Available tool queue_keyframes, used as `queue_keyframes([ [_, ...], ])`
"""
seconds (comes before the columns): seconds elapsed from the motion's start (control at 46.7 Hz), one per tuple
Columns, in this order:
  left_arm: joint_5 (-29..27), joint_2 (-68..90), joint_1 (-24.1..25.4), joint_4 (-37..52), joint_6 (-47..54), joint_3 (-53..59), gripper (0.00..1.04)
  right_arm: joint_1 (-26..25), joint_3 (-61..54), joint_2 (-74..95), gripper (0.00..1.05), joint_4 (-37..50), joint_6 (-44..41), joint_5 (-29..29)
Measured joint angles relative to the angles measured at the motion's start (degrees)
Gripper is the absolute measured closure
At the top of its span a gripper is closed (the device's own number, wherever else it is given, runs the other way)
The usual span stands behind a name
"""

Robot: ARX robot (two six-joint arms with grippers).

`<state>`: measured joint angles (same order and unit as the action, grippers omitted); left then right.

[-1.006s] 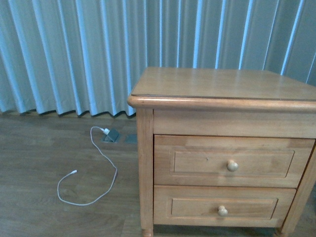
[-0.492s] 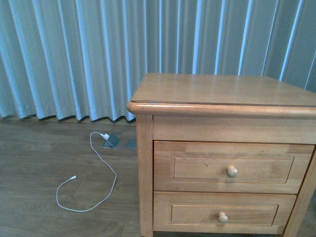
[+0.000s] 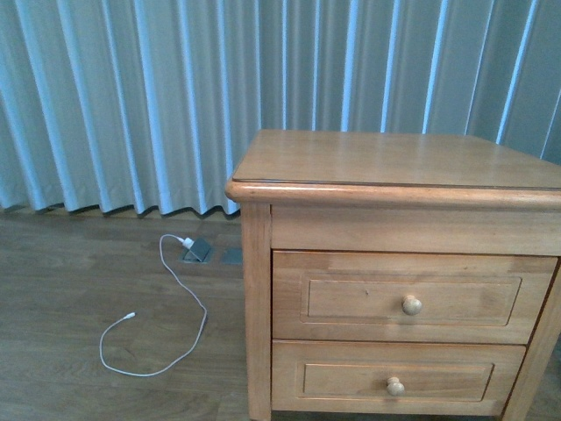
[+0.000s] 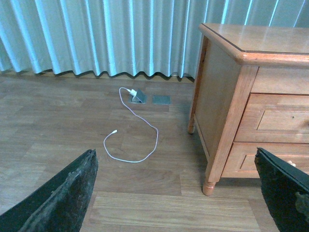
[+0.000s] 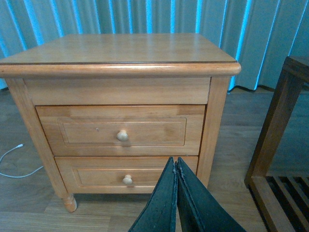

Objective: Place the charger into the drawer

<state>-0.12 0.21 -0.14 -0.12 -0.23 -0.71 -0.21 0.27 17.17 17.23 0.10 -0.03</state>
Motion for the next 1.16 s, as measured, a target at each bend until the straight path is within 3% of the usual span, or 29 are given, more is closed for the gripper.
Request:
queue_keyframes([
  [0.385,-0.02,0.0,-0.02,0.0,0.0,0.0,0.06,0.04,0.0,-7.17,1.03,-7.02,0.0,0.0],
  [0.492,-0.04,0.0,0.0,0.0,0.0,0.0,0.06,0.04,0.07,-15.1,1.03,-16.7,-0.02,-0.02],
  [0.792,-0.04,0.0,0.0,0.0,-0.02,0.0,0.06,0.04,0.07,-16.94,1.02,-17.2,-0.09,-0.02],
  [1.006,-0.04,0.0,-0.02,0.0,0.0,0.0,0.06,0.04,0.07,-16.94,0.59,-17.2,-0.09,-0.02],
  [1.156,-0.04,0.0,-0.02,0.0,0.0,0.0,0.06,0.04,0.07,-16.94,0.34,-17.2,-0.07,-0.02],
])
